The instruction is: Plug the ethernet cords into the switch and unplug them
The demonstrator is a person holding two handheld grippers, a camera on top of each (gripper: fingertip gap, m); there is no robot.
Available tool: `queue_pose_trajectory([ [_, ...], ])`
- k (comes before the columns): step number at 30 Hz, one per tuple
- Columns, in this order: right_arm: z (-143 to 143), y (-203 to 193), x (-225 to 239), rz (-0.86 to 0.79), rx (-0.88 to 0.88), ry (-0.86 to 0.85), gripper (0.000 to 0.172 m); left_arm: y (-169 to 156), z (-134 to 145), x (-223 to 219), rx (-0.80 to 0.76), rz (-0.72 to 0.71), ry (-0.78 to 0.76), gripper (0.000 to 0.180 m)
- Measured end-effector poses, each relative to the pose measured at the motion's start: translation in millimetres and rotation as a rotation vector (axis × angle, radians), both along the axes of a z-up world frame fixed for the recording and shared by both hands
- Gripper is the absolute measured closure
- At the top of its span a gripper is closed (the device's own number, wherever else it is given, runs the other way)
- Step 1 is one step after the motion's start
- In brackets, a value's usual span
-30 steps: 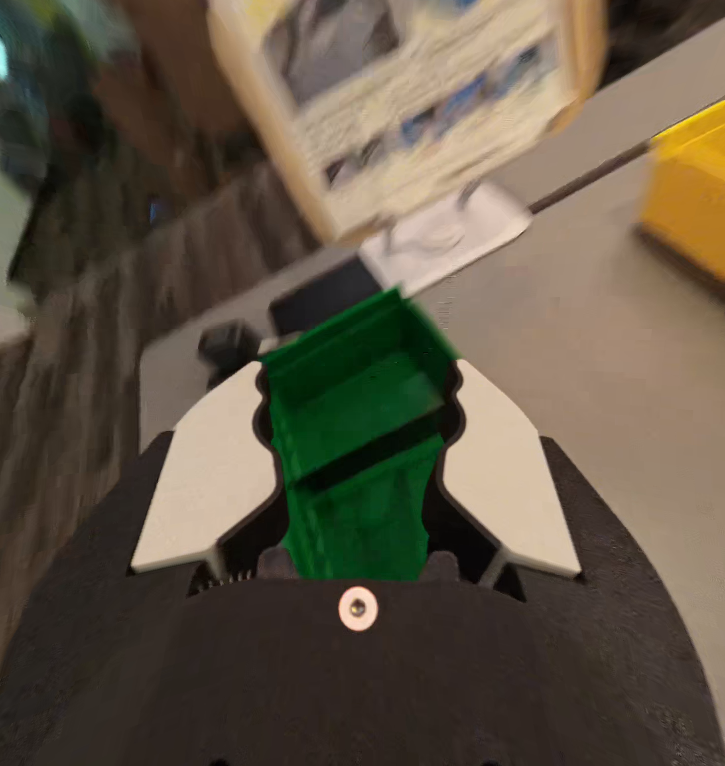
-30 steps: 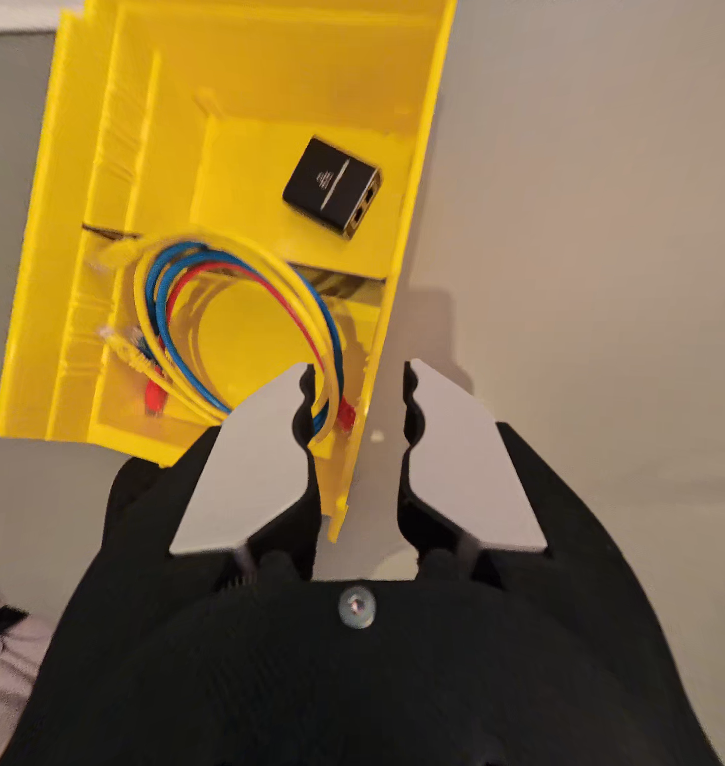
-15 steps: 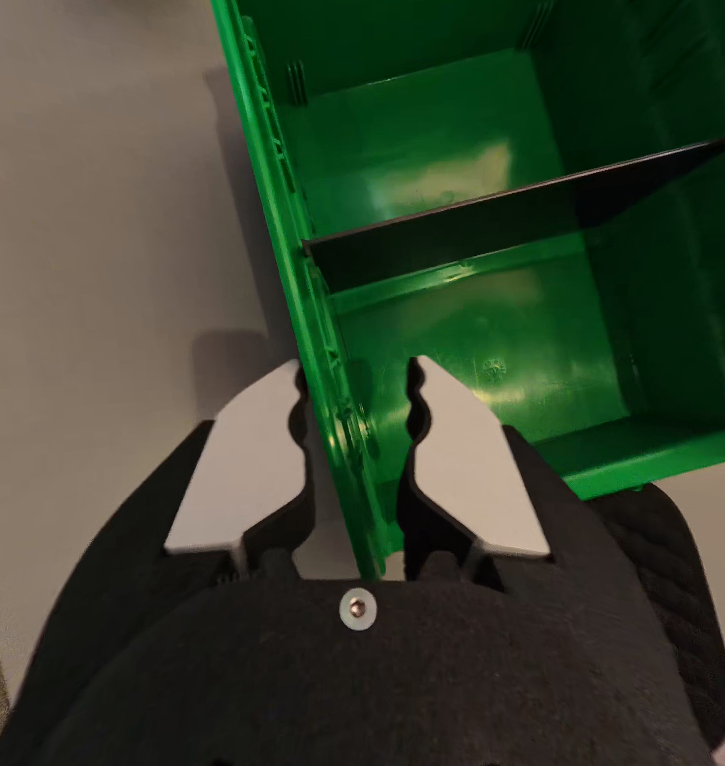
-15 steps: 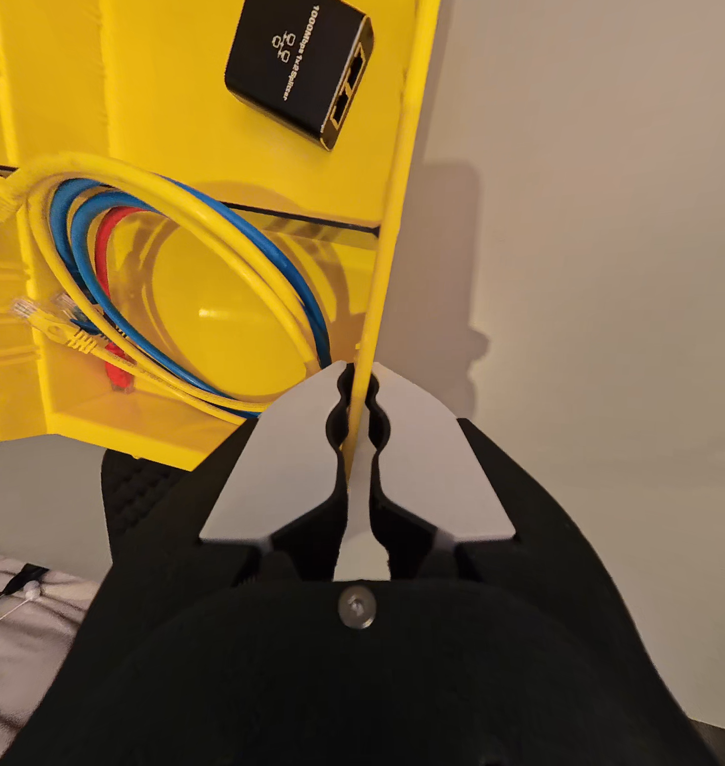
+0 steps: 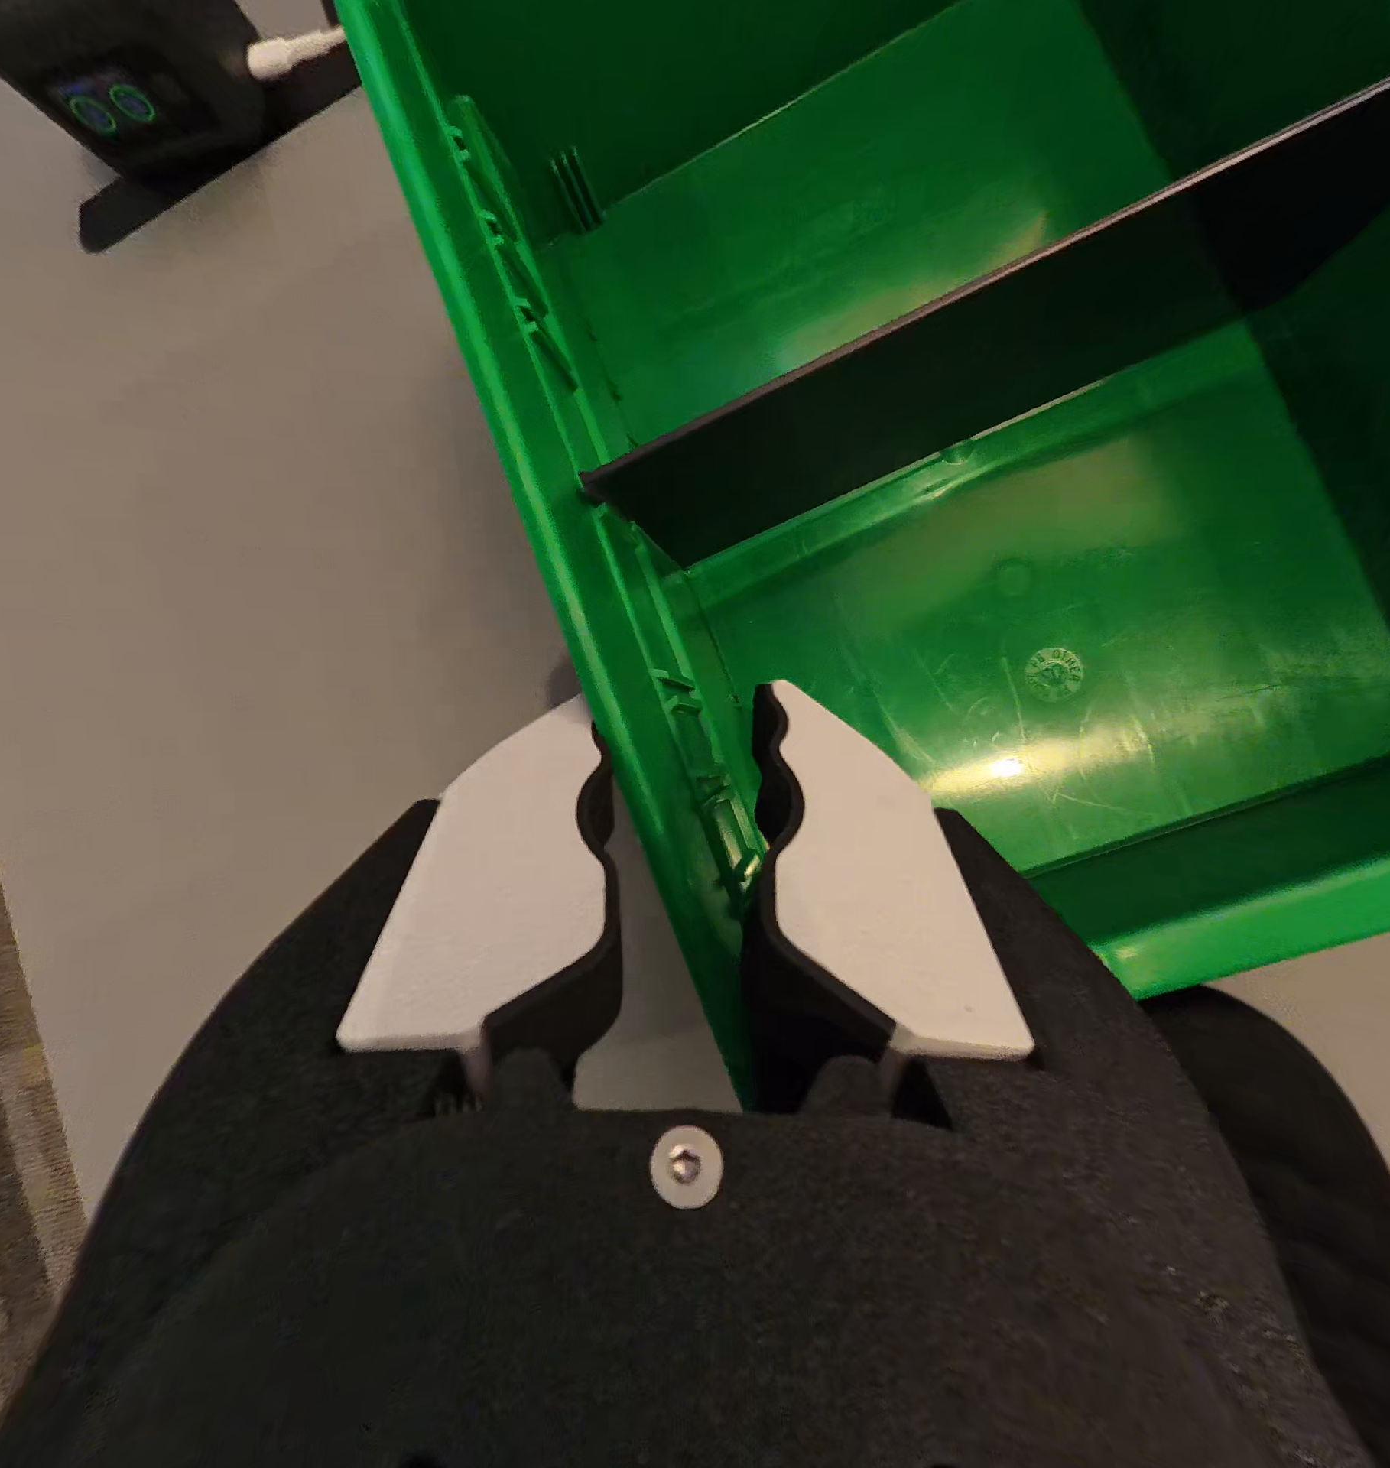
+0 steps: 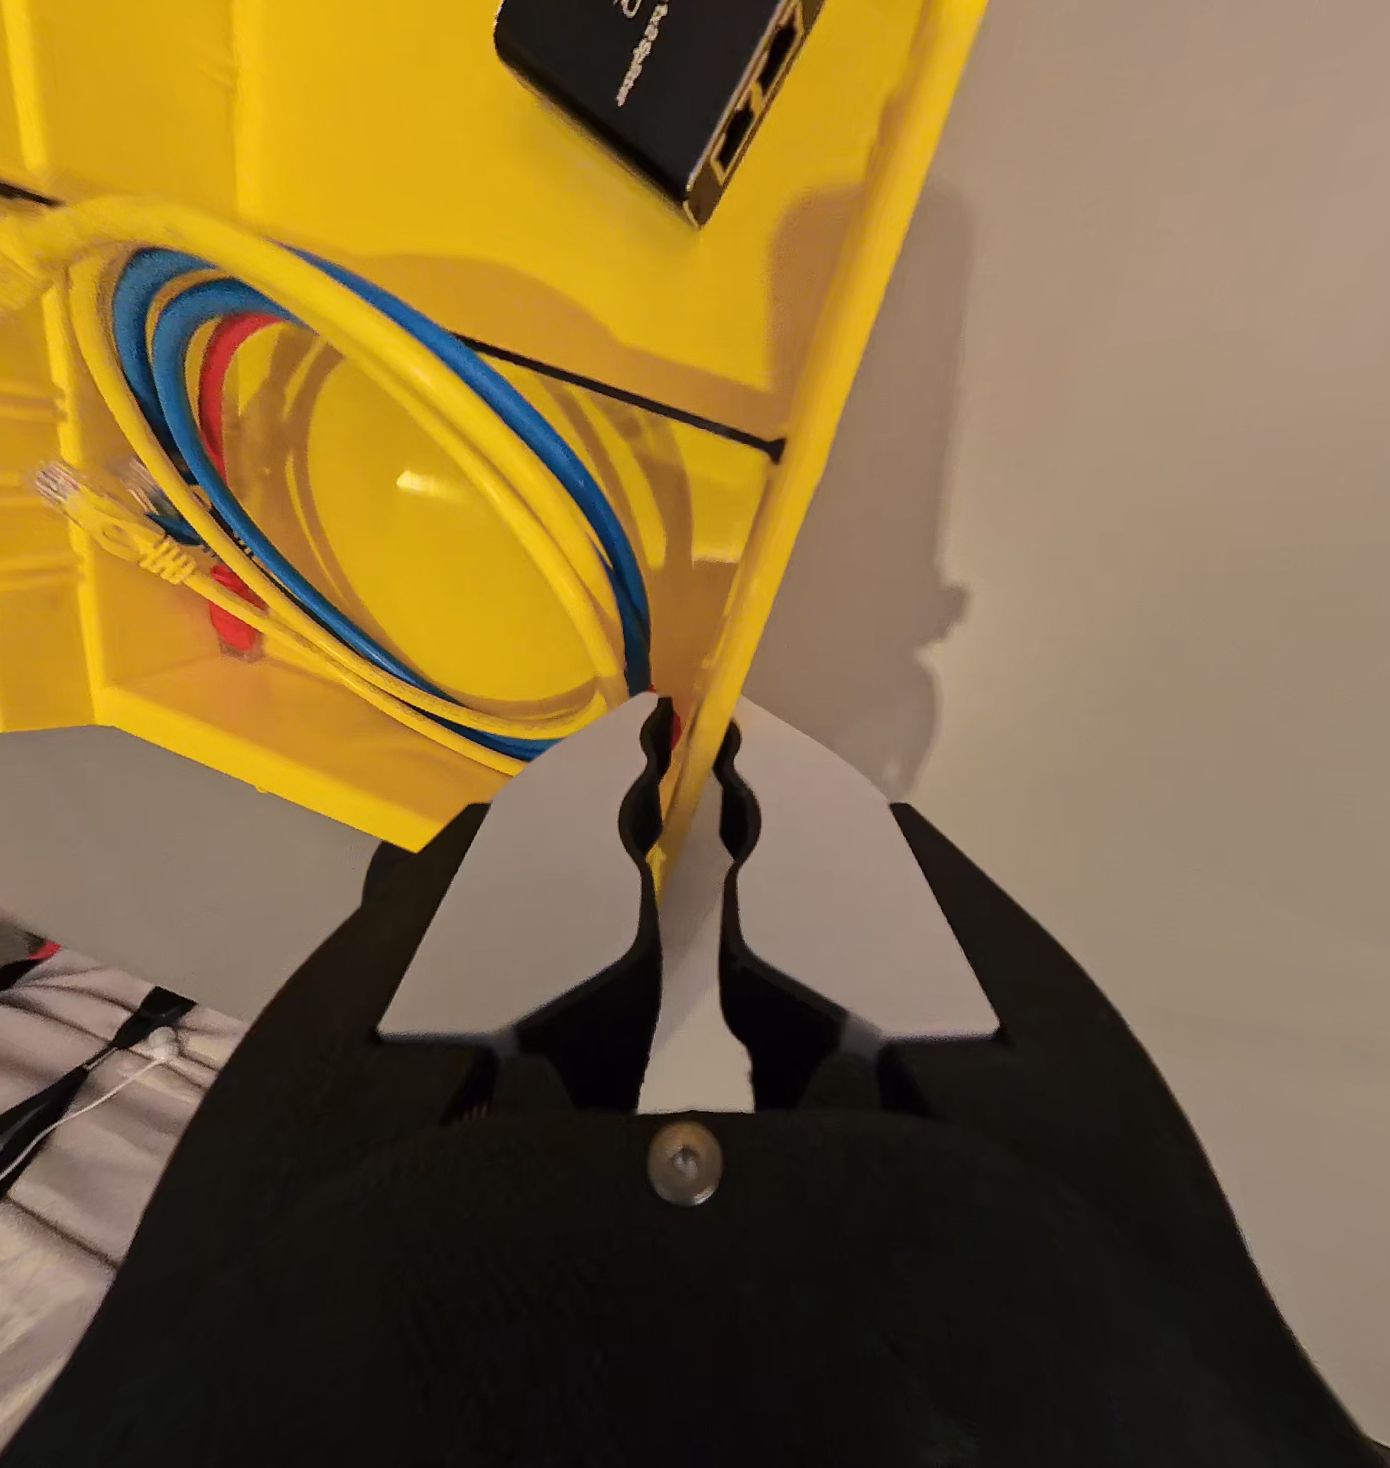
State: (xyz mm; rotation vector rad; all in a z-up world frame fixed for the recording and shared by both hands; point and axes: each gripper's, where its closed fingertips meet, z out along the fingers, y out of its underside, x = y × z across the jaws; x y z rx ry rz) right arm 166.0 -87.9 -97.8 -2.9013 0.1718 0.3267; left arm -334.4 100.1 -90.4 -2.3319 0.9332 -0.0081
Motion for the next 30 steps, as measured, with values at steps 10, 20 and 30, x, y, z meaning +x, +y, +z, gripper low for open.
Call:
queue_pose_trajectory([
  [10, 4.7, 16.4, -34.8, 0.102, -0.030, -0.038, 0.163, -2.3, 9.9, 25.2, 0.086, -0.034, 0.023, 0.135],
  [20, 144.7, 53.9, -89.1, 0.106, 0.670, -0.202, 0.156, 12.3, 164.4, 39.4, 0.567, 0.031, -0.238, 0.109],
  [30, 83.3, 119.2, -285.1, 0.353, 0.598, 0.064, 0.141, 22.7, 231.7, 77.6, 0.731, 0.023, -0.428, 0.106],
])
